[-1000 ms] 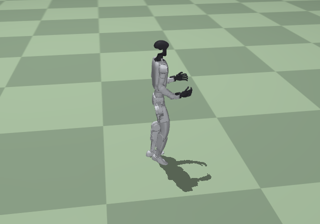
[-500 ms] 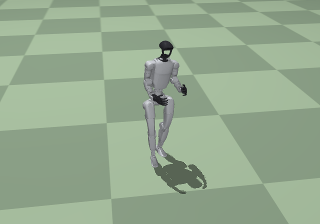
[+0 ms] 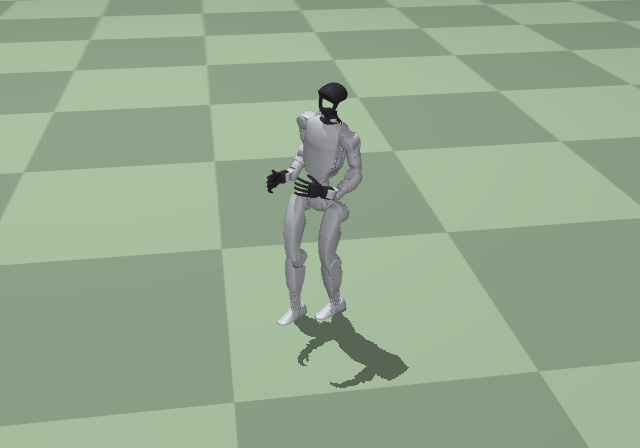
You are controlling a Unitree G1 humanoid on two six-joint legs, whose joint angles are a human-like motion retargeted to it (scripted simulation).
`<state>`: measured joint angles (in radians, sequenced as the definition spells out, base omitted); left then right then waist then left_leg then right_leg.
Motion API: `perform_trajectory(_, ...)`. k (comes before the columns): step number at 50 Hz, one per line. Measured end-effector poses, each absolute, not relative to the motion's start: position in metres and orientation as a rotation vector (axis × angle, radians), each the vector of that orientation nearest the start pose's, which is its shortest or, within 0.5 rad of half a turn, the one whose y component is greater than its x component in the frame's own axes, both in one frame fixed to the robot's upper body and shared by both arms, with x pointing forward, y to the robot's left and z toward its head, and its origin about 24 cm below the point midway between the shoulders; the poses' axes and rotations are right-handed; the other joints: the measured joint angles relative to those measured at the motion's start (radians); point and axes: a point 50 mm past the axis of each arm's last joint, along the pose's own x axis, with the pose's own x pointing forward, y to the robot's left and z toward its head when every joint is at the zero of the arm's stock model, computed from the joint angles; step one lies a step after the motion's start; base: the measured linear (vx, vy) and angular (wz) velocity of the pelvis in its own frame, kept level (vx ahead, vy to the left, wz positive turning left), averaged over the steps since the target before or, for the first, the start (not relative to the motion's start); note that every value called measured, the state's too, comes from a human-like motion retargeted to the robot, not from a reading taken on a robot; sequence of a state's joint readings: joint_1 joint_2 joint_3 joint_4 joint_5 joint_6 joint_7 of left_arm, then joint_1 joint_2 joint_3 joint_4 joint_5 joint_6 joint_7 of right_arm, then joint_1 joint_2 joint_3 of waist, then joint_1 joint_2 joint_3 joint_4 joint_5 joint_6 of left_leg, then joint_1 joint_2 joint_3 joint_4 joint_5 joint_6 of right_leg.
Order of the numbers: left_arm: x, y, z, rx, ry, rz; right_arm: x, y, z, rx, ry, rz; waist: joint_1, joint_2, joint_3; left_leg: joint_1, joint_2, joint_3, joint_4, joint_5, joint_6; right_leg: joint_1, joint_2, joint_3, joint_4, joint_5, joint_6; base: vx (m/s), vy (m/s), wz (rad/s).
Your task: Walk run
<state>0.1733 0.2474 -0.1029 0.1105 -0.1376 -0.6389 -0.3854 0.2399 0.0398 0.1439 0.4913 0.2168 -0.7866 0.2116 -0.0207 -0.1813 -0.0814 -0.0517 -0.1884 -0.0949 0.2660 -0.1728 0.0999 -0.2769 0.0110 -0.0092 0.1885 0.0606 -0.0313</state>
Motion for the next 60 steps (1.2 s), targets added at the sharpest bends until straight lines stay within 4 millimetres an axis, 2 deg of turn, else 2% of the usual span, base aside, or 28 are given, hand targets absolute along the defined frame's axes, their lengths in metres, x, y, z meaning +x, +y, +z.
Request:
perform_trajectory(2,0.204,0.168,0.038,0.147,-0.321,-0.424,0.168,-0.126,-0.038,0.203,-0.082,0.135,-0.018,0.023,-0.001,0.018,0.055,0.149,-0.059,-0.008,0.015,-0.016,0.024,-0.001,-0.004,-0.004,0.045,-0.31,0.02,-2.17)
perform_trajectory(3,0.206,0.170,0.039,0.148,-0.325,-0.406,0.169,-0.125,-0.038,0.202,-0.084,0.140,-0.024,0.036,0.001,0.023,0.062,0.157,-0.077,-0.008,0.010,-0.025,0.037,-0.011,-0.003,-0.011,0.041,-0.41,0.01,-2.44)
perform_trajectory(5,0.210,0.176,0.045,0.156,-0.349,-0.367,0.173,-0.121,-0.036,0.210,-0.101,0.148,-0.029,0.058,0.017,0.019,0.093,0.205,-0.096,-0.002,-0.008,-0.043,0.036,-0.099,0.011,-0.055,-0.005,-0.49,0.00,-2.43)
perform_trajectory(7,0.215,0.181,0.052,0.175,-0.376,-0.347,0.176,-0.120,-0.032,0.210,-0.124,0.140,-0.029,0.073,0.032,0.027,0.112,0.284,-0.119,-0.001,-0.009,-0.044,0.006,-0.253,0.040,-0.115,-0.005,-0.45,0.00,-2.01)
perform_trajectory(9,0.217,0.182,0.054,0.178,-0.386,-0.333,0.176,-0.124,-0.032,0.198,-0.125,0.126,-0.011,0.085,0.032,0.037,0.122,0.333,-0.140,0.002,-0.013,-0.032,-0.010,-0.341,0.084,-0.163,-0.028,-0.19,0.02,-1.68)
perform_trajectory(13,0.217,0.173,0.046,0.123,-0.361,-0.320,0.167,-0.134,-0.040,0.174,-0.081,0.089,0.028,0.111,-0.001,0.058,0.142,0.415,-0.167,-0.005,-0.023,0.004,-0.014,-0.370,0.171,-0.242,-0.062,0.08,0.04,-1.15)
perform_trajectory(17,0.213,0.169,0.041,0.102,-0.343,-0.308,0.162,-0.136,-0.044,0.171,-0.063,0.080,0.029,0.136,-0.012,0.077,0.158,0.454,-0.174,-0.016,-0.036,0.082,0.011,-0.374,0.166,-0.277,-0.092,0.04,-0.05,-0.56)
perform_trajectory(22,0.209,0.164,0.034,0.090,-0.308,-0.340,0.156,-0.133,-0.046,0.181,-0.050,0.075,0.013,0.135,-0.021,0.107,0.137,0.457,-0.182,-0.020,-0.058,0.183,0.066,-0.312,0.016,-0.314,-0.120,0.15,-0.10,0.00)
perform_trajectory(27,0.203,0.156,0.024,0.043,-0.271,-0.348,0.154,-0.135,-0.051,0.195,-0.028,0.058,0.025,0.100,0.002,0.086,0.144,0.433,-0.054,-0.027,-0.081,0.246,0.038,-0.322,-0.054,-0.341,-0.113,0.13,-0.08,0.40)
perform_trajectory(30,0.197,0.159,0.018,0.037,-0.244,-0.313,0.159,-0.137,-0.049,0.174,-0.038,0.081,0.017,0.059,0.012,-0.005,0.130,0.405,0.148,-0.017,-0.045,0.274,-0.006,-0.322,-0.077,-0.364,-0.104,0.24,-0.11,0.44)
perform_trajectory(32,0.189,0.160,0.008,0.052,-0.201,-0.303,0.164,-0.136,-0.048,0.171,-0.047,0.083,0.026,0.039,0.008,-0.096,0.106,0.361,0.284,-0.039,-0.030,0.280,-0.030,-0.328,-0.082,-0.372,-0.101,0.31,-0.09,0.36)
perform_trajectory(35,0.176,0.165,-0.006,0.091,-0.131,-0.273,0.182,-0.132,-0.039,0.183,-0.097,0.091,0.054,0.033,0.018,-0.199,0.102,0.315,0.363,-0.041,-0.085,0.283,-0.030,-0.326,-0.081,-0.379,-0.109,0.29,-0.12,-0.01)
perform_trajectory(39,0.155,0.179,-0.018,0.138,-0.051,-0.240,0.217,-0.125,-0.008,0.190,-0.246,0.115,0.070,0.043,0.030,-0.295,0.097,0.294,0.321,-0.045,-0.103,0.309,-0.013,-0.337,-0.087,-0.406,-0.119,0.39,-0.11,-0.02)
perform_trajectory(44,0.135,0.198,-0.022,0.184,0.018,-0.199,0.254,-0.117,0.038,0.200,-0.425,0.142,0.092,0.051,0.039,-0.428,0.092,0.252,0.323,-0.050,-0.129,0.336,0.001,-0.311,-0.084,-0.447,-0.141,0.53,-0.08,0.00)
perform_trajectory(45,0.132,0.202,-0.022,0.195,0.032,-0.190,0.258,-0.117,0.044,0.200,-0.449,0.144,0.090,0.051,0.042,-0.452,0.087,0.235,0.330,-0.050,-0.135,0.339,0.003,-0.302,-0.080,-0.450,-0.142,0.56,-0.06,0.11)
perform_trajectory(47,0.125,0.211,-0.026,0.205,0.081,-0.170,0.262,-0.115,0.045,0.204,-0.436,0.125,0.091,0.045,0.040,-0.494,0.073,0.206,0.339,-0.052,-0.143,0.343,-0.002,-0.314,-0.064,-0.445,-0.134,0.71,-0.05,0.08)
perform_trajectory(50,0.117,0.225,-0.032,0.223,0.164,-0.192,0.255,-0.116,0.026,0.219,-0.346,0.068,0.104,0.033,0.023,-0.521,0.057,0.186,0.329,-0.065,-0.136,0.358,-0.005,-0.314,-0.037,-0.384,-0.107,0.92,-0.06,-0.03)
perform_trajectory(52,0.116,0.236,-0.032,0.276,0.183,-0.187,0.240,-0.125,-0.001,0.212,-0.247,0.016,0.112,0.032,0.016,-0.498,0.054,0.173,0.318,-0.080,-0.130,0.381,0.004,-0.308,-0.015,-0.289,-0.095,1.05,-0.06,-0.06)
perform_trajectory(54,0.122,0.240,-0.036,0.302,0.179,-0.155,0.215,-0.131,-0.033,0.204,-0.108,-0.024,0.108,0.035,0.009,-0.455,0.058,0.161,0.326,-0.117,-0.076,0.399,0.014,-0.320,0.042,-0.171,-0.107,1.16,-0.10,-0.03)
perform_trajectory(55,0.128,0.239,-0.039,0.295,0.175,-0.135,0.200,-0.133,-0.048,0.201,-0.040,-0.033,0.101,0.039,0.004,-0.422,0.072,0.161,0.335,-0.170,-0.046,0.399,0.017,-0.340,0.090,-0.109,-0.127,1.14,-0.12,-0.24)
perform_trajectory(58,0.164,0.217,-0.035,0.239,0.070,-0.127,0.154,-0.147,-0.078,0.159,0.126,-0.022,0.116,0.088,0.008,-0.350,0.147,0.145,0.388,-0.280,-0.031,0.301,-0.025,-0.385,0.450,0.082,-0.220,1.24,-0.09,-0.57)
perform_trajectory(60,0.194,0.203,-0.018,0.247,-0.034,-0.187,0.130,-0.159,-0.090,0.107,0.209,-0.014,0.086,0.097,0.019,-0.298,0.134,0.154,0.405,-0.320,-0.009,0.178,-0.086,-0.365,0.760,0.088,-0.230,1.02,-0.08,-0.22)
